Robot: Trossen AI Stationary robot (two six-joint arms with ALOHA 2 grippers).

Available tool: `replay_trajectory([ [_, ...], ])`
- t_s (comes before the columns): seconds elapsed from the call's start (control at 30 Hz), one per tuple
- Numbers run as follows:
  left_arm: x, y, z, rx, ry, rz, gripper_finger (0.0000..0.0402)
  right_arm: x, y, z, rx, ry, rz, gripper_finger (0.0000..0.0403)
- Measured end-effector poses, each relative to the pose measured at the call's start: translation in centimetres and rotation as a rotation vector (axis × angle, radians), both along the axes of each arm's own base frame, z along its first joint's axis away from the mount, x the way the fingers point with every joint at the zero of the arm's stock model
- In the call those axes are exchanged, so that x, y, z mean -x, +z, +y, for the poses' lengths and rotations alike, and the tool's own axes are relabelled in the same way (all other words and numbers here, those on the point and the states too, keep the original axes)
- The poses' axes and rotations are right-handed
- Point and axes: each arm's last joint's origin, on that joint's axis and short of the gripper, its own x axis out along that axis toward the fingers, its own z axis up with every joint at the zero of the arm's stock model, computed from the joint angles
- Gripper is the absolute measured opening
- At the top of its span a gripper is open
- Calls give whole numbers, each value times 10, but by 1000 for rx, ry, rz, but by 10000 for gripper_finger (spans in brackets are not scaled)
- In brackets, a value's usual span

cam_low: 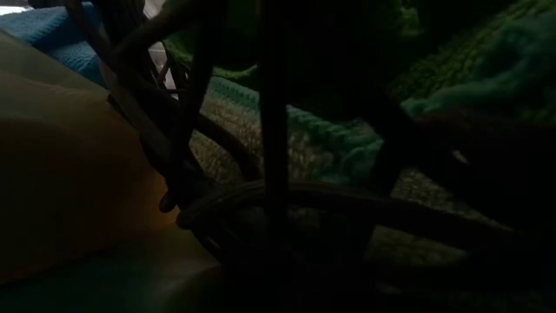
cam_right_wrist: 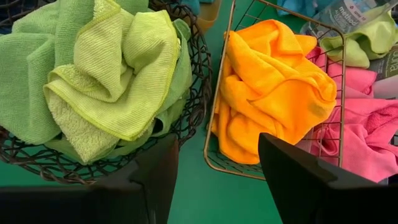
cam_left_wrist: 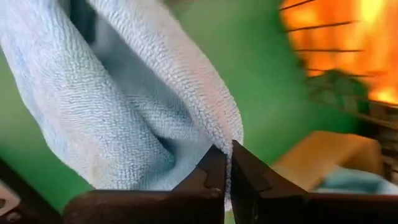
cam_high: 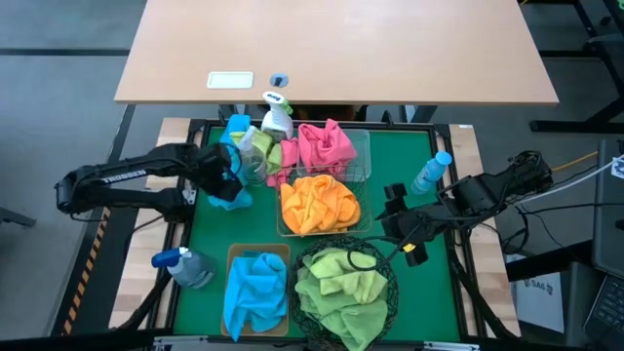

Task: Sort microfiber towel by color & place in baskets
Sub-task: Put the blue microfiber towel into the orange bin

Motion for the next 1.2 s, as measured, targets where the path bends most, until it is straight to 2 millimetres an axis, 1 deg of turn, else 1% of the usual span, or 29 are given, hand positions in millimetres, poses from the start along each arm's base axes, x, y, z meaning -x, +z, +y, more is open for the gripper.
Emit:
replay_trajectory([
  [0.23, -8, 62, -8, -70, -68, -194, 0, 0, 0, 0, -1, -1, -1, 221],
  [0.4, -7, 107, -16, -99, -78, -351, 0, 0, 0, 0, -2, -2, -1, 221],
  [0.53, -6, 137, -23, -130, -83, -482, 0, 0, 0, 0, -2, -2, -1, 221],
  [0.7, -8, 168, -31, -161, -108, -675, 0, 0, 0, -1, 16, -14, -10, 221],
  [0.83, -12, 187, -40, -142, -144, -841, 0, 0, 0, -1, 23, -19, -13, 221],
  [0.93, -15, 195, -49, -116, -186, -937, 0, 0, 0, -1, 22, -19, -13, 221],
  [1.03, -20, 199, -59, -89, -243, -988, 0, 0, 0, -1, 22, -19, -13, 221],
  [1.2, -37, 197, -82, -25, -357, -997, 0, 0, 0, -1, 22, -19, -12, 221],
])
